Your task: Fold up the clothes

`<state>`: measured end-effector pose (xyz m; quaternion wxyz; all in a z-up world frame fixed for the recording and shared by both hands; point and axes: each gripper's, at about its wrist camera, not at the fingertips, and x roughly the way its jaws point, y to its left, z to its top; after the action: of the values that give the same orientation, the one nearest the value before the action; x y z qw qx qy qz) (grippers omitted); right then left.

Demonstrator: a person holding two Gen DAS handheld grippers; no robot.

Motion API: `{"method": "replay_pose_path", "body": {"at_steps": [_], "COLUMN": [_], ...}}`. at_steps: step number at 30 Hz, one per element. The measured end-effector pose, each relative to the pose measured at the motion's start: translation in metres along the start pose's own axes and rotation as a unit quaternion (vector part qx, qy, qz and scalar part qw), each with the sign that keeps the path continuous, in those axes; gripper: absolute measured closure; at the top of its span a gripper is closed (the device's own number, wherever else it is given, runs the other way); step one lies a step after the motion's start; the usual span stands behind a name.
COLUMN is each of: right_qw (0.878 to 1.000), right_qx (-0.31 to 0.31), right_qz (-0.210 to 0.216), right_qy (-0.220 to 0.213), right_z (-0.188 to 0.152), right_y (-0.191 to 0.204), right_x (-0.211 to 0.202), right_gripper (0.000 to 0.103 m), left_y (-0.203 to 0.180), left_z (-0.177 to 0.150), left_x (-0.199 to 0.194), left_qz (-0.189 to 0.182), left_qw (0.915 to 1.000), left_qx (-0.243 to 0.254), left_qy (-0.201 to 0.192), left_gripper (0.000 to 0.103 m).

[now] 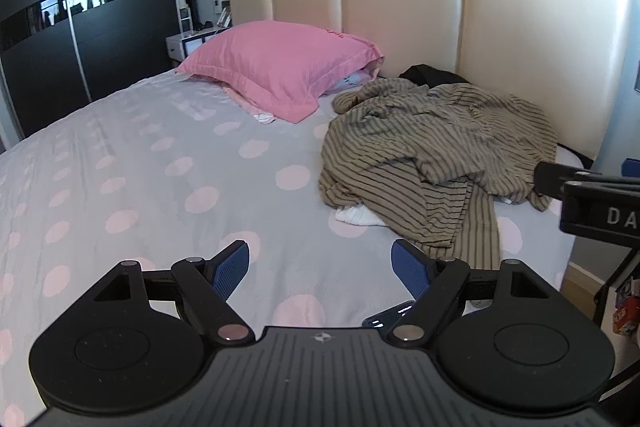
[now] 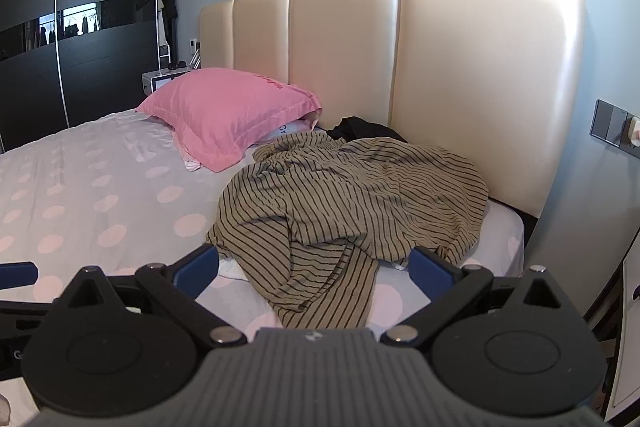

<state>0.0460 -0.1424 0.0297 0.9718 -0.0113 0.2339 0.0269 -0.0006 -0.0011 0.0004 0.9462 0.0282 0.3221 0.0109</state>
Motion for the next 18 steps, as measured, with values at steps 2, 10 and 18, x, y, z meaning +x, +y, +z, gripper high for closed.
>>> {"method": "replay_pose_path", "body": {"at_steps": [2,10,18], "right_qw": [1.000,1.000,1.000], "right_qx": [-0.001,-0.001,-0.001], "right_qz": [-0.001,-0.001,0.001], "right_qy": [0.000,-0.003,-0.002], "right_z": [0.000,-0.006,-0.008], "right_y": [0.000,0.000,0.004], "right_x": [0.000,-0.003,-0.002], "right_gripper": [0.001,0.001,0.001], "left_y": [-0.001,-0.003,0.000], "left_z": [0.000,0.002,-0.003], "left_x": [-0.001,0.003,-0.003], "left_qz": [-0.002,-0.007,-0.003], "left_qw": [1.0000,0.9999,1.0000], "left_qx": [0.002,-0.001,-0.003], "left_qy": [0.001,0.007,-0.006], "left_gripper": [0.025,0.026,0.026]}}
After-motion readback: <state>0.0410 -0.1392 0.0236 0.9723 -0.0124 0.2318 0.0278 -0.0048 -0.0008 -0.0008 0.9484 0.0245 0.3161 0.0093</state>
